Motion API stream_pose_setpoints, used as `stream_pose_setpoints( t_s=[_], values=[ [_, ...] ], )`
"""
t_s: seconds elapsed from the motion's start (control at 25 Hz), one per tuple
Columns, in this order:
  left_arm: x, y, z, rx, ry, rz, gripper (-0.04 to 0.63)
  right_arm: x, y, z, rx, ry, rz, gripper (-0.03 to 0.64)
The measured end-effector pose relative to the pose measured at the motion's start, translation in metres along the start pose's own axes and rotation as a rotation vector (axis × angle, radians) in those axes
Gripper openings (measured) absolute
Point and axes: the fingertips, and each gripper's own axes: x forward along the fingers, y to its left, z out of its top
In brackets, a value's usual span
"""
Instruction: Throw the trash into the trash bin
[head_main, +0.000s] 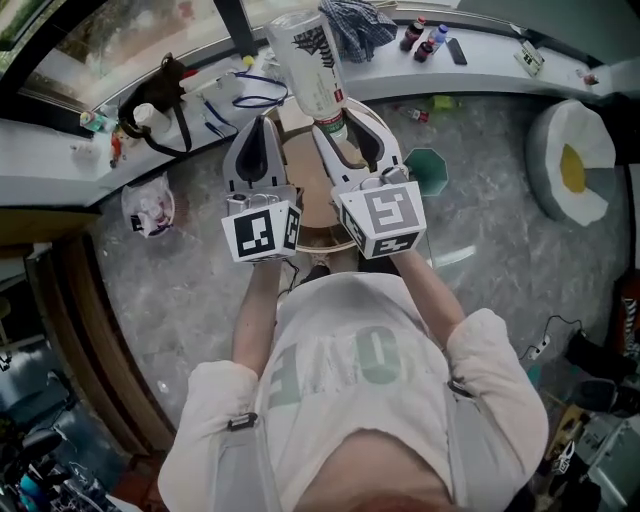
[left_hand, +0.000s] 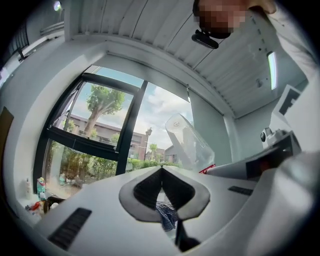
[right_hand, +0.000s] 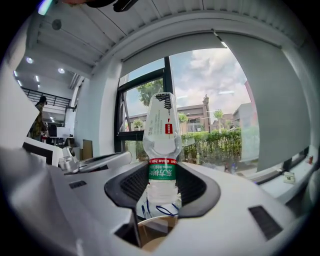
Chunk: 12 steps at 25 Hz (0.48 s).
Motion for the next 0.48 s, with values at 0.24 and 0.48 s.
stream_pose_setpoints(
  t_s=[0.24, 0.48],
  values=[
    [0.017, -0.045, -0.011, 0.011, 0.004, -0.076, 0.011, -0.021, -0.051, 0.003, 0.001, -0.039, -0.090, 0.178],
    [0.067, -0.115, -0.028, -0.034, -0.001, -0.120, 0.012, -0.045, -0.147, -0.006, -0.037, -0.010, -0.186, 0.178]
  ],
)
